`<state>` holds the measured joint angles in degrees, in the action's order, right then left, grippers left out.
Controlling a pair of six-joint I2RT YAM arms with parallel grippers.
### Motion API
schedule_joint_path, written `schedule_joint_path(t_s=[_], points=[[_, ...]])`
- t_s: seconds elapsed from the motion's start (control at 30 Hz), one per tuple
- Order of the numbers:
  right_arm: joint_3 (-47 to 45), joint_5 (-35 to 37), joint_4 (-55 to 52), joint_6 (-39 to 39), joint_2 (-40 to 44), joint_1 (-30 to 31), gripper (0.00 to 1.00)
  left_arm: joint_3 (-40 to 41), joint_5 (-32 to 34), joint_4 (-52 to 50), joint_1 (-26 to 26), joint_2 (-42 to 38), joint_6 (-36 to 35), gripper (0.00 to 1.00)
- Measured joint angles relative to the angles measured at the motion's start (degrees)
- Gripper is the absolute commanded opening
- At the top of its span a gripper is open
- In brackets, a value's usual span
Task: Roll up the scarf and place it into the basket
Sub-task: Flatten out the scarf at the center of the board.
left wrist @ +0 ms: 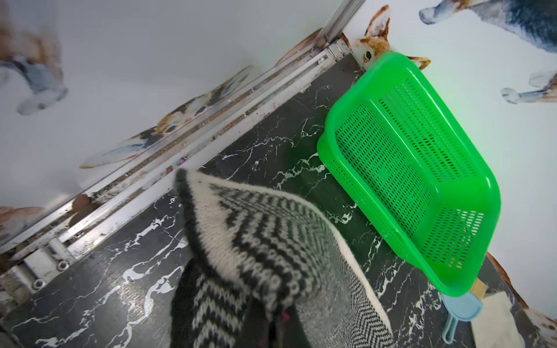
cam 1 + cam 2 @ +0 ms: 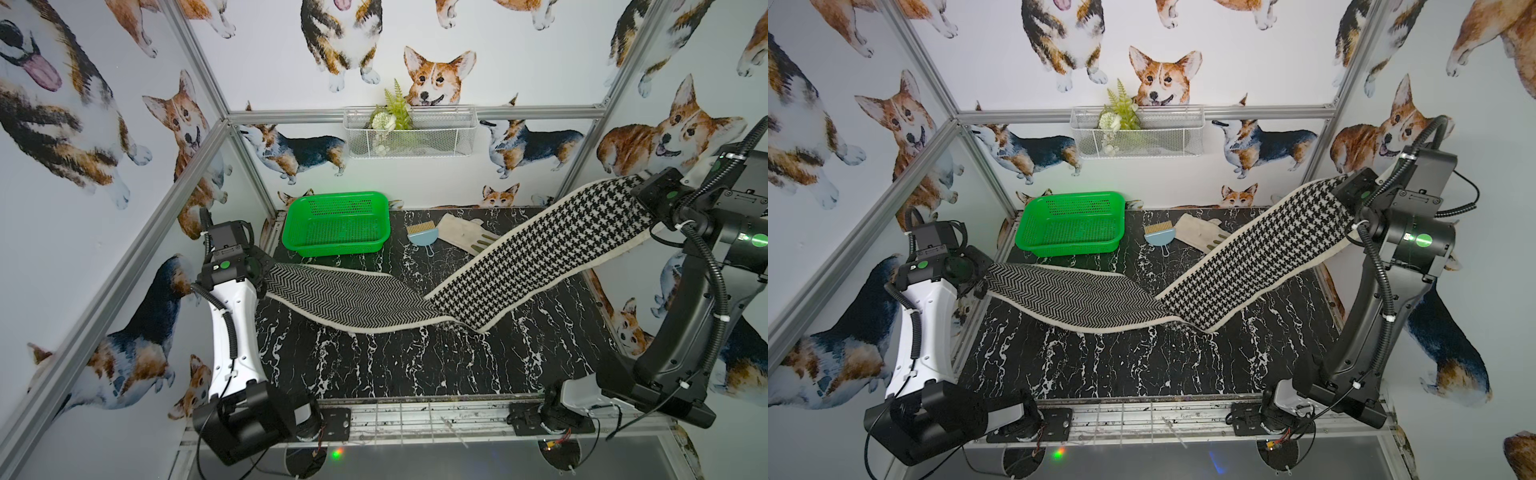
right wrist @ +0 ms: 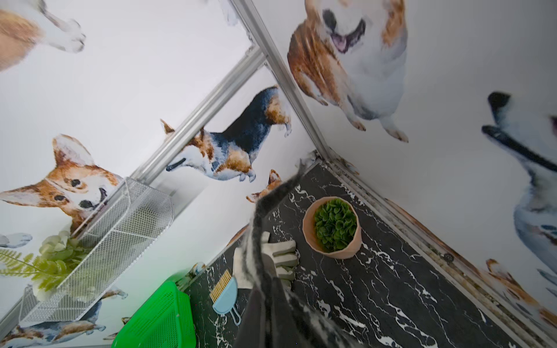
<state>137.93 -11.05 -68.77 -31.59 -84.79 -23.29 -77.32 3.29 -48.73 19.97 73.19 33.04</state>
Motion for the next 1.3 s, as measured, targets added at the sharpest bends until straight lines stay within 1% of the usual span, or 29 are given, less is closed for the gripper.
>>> schedule_joint_path(t_s=[0.07,0.17,0.2,0.27,0.33,0.43,0.53,0.57,0.63,0.67,0.7,0.73,0.77,0.8,0.83,0.9,0.97,1.07,1.13,1.3], points=[[6.2,0.7,-1.4,0.0,-2.0,-1.4,0.00,-0.8,0.2,-0.2,0.0,0.6,-0.1,0.00],[14.6,0.4,-3.6,-1.7,-5.0,-6.8,0.00,-0.9,0.4,-0.5,0.3,0.7,-0.4,0.00],[15.9,0.3,-4.0,-2.1,-5.3,-8.0,0.00,-0.7,0.3,-0.3,0.3,0.6,-0.5,0.00],[17.7,0.1,-4.9,-3.2,-5.5,-9.9,0.00,0.4,0.1,0.0,0.3,-0.1,-0.7,0.00],[18.3,-0.8,-5.7,-3.5,-5.4,-10.5,0.00,1.4,0.2,0.1,0.3,-0.9,-0.7,0.00],[18.9,0.1,-7.3,-4.1,-5.4,-12.0,0.00,2.6,0.3,0.5,0.3,-1.7,-0.9,0.00],[19.5,0.7,-8.2,-4.4,-4.8,-12.1,0.00,4.7,0.2,1.8,0.3,-2.3,-0.9,0.00],[19.6,0.7,-8.4,-4.3,-4.6,-12.1,0.00,5.6,0.0,2.3,0.3,-2.4,-0.9,0.02],[19.3,0.8,-8.5,-4.4,-4.1,-12.1,0.00,7.3,-0.1,3.0,0.3,-2.8,-0.9,0.18],[18.5,0.7,-8.4,-4.4,-3.8,-12.2,0.00,8.3,-0.1,3.3,0.3,-3.3,-0.9,0.44],[16.8,-0.3,-8.1,-4.6,-3.3,-12.3,0.00,9.4,0.0,4.0,0.3,-3.9,-0.9,0.67],[15.1,-1.4,-7.6,-4.9,-3.0,-12.3,0.00,10.2,0.1,4.6,0.3,-4.3,-0.9,0.79],[12.5,-3.1,-7.1,-5.3,-2.4,-12.0,0.00,11.7,0.1,5.1,0.3,-4.8,-0.8,0.87],[10.8,-4.2,-6.8,-5.7,-2.3,-11.2,0.00,12.9,0.4,5.3,0.3,-5.0,-0.5,0.92],[9.7,-4.7,-6.8,-5.8,-2.3,-10.2,0.00,13.5,0.5,5.4,0.3,-5.1,-0.2,0.99],[7.1,-6.0,-6.4,-5.8,-1.8,-6.8,0.00,15.6,0.3,6.3,0.2,-5.6,-0.1,1.00],[4.8,-8.1,-5.4,-5.8,-0.4,-5.3,0.00,16.9,-0.2,6.8,-0.6,-5.8,0.8,1.00],[0.6,-9.0,-3.3,-6.1,2.4,-4.4,0.00,18.0,-0.4,7.0,-5.7,-6.7,0.7,1.00],[-2.1,-10.3,-1.9,-6.3,3.7,-3.3,0.00,18.8,1.1,7.1,-11.4,-8.1,1.3,1.00],[-7.9,-13.0,0.9,-6.7,5.5,0.3,0.00,23.0,3.2,9.6,-31.4,-10.9,6.9,1.00]])
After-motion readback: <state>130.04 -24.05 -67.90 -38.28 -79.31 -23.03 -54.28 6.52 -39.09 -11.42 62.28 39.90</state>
